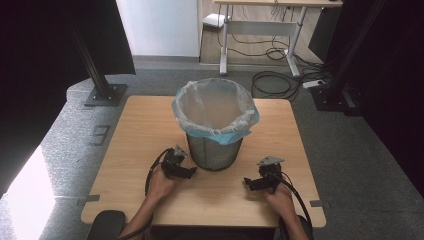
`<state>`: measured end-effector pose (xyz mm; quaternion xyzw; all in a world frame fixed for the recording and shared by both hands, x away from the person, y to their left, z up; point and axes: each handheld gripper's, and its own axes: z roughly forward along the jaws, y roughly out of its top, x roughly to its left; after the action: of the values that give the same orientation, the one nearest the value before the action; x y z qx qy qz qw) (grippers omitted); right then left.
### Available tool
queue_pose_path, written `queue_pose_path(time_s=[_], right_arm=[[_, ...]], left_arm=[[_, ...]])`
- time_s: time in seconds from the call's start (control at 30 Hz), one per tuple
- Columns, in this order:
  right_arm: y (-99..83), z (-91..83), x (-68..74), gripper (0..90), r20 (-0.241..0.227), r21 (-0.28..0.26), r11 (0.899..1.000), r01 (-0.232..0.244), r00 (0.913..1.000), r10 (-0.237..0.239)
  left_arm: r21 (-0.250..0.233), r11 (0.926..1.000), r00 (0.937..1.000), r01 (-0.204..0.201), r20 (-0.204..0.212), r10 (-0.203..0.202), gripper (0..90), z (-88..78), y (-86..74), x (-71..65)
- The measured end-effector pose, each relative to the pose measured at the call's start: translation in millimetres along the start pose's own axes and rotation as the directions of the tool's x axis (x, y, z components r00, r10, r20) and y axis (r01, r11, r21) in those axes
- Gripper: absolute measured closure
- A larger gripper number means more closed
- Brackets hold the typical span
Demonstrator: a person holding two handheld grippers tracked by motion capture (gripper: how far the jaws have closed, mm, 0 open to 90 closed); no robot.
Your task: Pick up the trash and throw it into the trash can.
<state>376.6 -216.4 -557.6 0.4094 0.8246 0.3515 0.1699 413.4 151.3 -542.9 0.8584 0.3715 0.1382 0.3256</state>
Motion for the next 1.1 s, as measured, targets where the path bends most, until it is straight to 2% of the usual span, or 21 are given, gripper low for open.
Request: queue_pose_path(time_s=[0.03, 0.07, 0.1, 0.13, 0.17, 0.2, 0.23, 0.33, 0.43, 0.47, 0.57, 0.73, 1.0, 1.1], right_arm=[[0.0, 0.0, 0.0, 0.0, 0.000, 0.000, 1.000, 0.000, 1.0000, 0.000], [0.0, -0.1, 0.2, 0.0, 0.000, 0.000, 1.000, -0.002, 1.0000, 0.002], [0.0, -0.1, 0.2, 0.0, 0.000, 0.000, 1.000, -0.002, 1.0000, 0.002], [-0.1, -0.1, 0.2, 0.0, 0.000, 0.000, 1.000, 0.000, 1.0000, 0.000], [-0.1, -0.1, 0.2, 0.0, 0.000, 0.000, 1.000, 0.000, 1.0000, 0.000], [-0.1, -0.1, 0.2, 0.0, 0.000, 0.000, 1.000, 0.000, 1.0000, 0.000], [-0.1, -0.1, 0.2, 0.0, 0.000, 0.000, 1.000, 0.000, 1.0000, 0.000], [-0.1, -0.1, 0.2, 0.0, 0.000, -0.001, 1.000, 0.000, 1.0000, 0.000], [-0.1, -0.1, 0.3, 0.0, 0.000, -0.001, 1.000, 0.000, 1.0000, 0.000], [-0.1, -0.1, 0.3, 0.0, 0.000, -0.001, 1.000, 0.000, 1.0000, 0.000], [-0.1, -0.1, 0.3, 0.0, 0.000, 0.000, 1.000, 0.000, 1.0000, 0.000], [-0.1, 0.0, 0.3, 0.0, 0.000, 0.000, 1.000, 0.000, 1.0000, 0.000], [-0.1, -0.1, 0.2, 0.0, 0.000, 0.000, 1.000, 0.000, 1.0000, 0.000], [-0.1, -0.1, 0.2, 0.0, 0.000, 0.000, 1.000, 0.000, 1.0000, 0.000]], left_arm=[[0.002, 1.0000, 1.0000, -0.001, 0.001, 0.001, 23.3, -2.1, -0.6, 2.2], [0.002, 1.0000, 1.0000, -0.001, 0.005, 0.001, 33.9, -3.7, -1.2, 4.3], [0.003, 1.0000, 1.0000, -0.001, 0.004, 0.001, 33.9, -5.9, -2.3, 7.2], [0.004, 1.0000, 1.0000, 0.001, 0.003, -0.001, 42.3, -8.0, -3.6, 10.2], [0.003, 1.0000, 1.0000, 0.006, 0.003, -0.006, 42.3, -10.5, -5.5, 14.2], [0.005, 1.0000, 1.0000, 0.008, 0.002, -0.008, 50.1, -12.2, -6.8, 17.0], [0.005, 0.9999, 0.9999, 0.013, -0.001, -0.013, 50.1, -14.5, -8.6, 20.5], [0.009, 0.9992, 0.9991, 0.040, -0.015, -0.040, 62.9, -23.6, -16.7, 36.0], [0.008, 0.9985, 0.9983, 0.055, -0.018, -0.055, 71.8, -27.4, -20.5, 43.0], [0.010, 0.9983, 0.9981, 0.058, -0.022, -0.058, 71.8, -29.4, -22.2, 46.3], [0.014, 0.9967, 0.9965, 0.080, -0.028, -0.079, 83.4, -35.1, -27.8, 56.4], [0.005, 0.9934, 0.9925, 0.115, -0.043, -0.114, 85.9, -42.5, -36.4, 69.1], [0.016, 0.9894, 0.9893, 0.144, -0.023, -0.144, 86.4, -49.5, -42.3, 79.4], [0.011, 0.9859, 0.9860, 0.167, -0.003, -0.167, 86.5, -53.3, -42.5, 83.9]])
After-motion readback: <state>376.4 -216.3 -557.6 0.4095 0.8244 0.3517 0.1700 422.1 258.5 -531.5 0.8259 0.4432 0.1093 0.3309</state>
